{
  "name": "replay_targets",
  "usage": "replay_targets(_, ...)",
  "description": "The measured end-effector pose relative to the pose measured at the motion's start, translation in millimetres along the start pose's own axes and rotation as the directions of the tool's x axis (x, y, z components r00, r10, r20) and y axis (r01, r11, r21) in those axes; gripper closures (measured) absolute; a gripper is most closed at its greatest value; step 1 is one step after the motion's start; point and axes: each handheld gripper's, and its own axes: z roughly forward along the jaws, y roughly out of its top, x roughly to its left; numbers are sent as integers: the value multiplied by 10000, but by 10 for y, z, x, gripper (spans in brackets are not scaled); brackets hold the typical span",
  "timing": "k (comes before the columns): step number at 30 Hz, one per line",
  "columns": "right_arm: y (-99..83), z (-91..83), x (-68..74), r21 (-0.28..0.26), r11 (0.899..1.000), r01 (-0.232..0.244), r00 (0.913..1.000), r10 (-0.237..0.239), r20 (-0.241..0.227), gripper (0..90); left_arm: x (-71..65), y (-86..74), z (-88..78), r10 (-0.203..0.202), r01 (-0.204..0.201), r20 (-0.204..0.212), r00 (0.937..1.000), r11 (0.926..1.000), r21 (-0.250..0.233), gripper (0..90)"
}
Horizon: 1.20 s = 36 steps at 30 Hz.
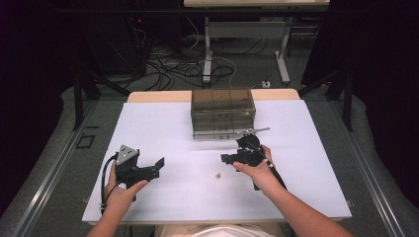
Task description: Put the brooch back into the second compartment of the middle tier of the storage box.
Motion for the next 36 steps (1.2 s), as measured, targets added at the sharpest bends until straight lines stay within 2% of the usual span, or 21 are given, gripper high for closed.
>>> replay_targets(10,-25,113,68,243,9997,72,10000,-71,-48,320,0,1,0,18,-18,-4,10000,10000,26,14)
replay_targets(17,-69,205,101,773,9970,38,10000,-31,-92,321,-3,1,3,-15,15,10,10000,10000,14,14)
replay_targets(20,-84,244,119,865,9961,-194,9996,211,-192,343,-3,1,4,-12,12,17,10000,10000,18,14)
replay_targets(22,-87,266,119,1028,9946,-118,9999,128,-97,368,-6,-1,7,-65,65,45,10000,10000,20,14)
replay_targets(23,-95,291,120,922,9955,-216,9995,236,-206,378,-2,1,4,20,-20,30,10000,10000,60,14)
replay_targets(24,-94,295,120,1165,9931,-163,9997,183,-162,390,-2,1,4,20,-20,30,10000,10000,60,14)
replay_targets(27,-105,331,123,1432,9895,-193,9997,209,-93,421,-2,1,5,10,-10,45,10000,10000,53,14)
replay_targets(30,-112,350,116,1501,9885,-184,9997,210,-155,447,-4,0,6,-12,12,54,10000,10000,64,14)
replay_targets(31,-117,373,125,1543,9874,-341,9993,364,-118,473,-4,0,6,-10,10,60,10000,10000,66,14)
replay_targets(33,-119,390,116,1796,9834,-264,9994,297,-153,505,-2,1,6,52,-52,30,10000,10000,71,14)
replay_targets(36,-127,418,125,1903,9807,-448,9986,495,-200,534,-2,1,7,57,-57,30,10000,10000,73,14)
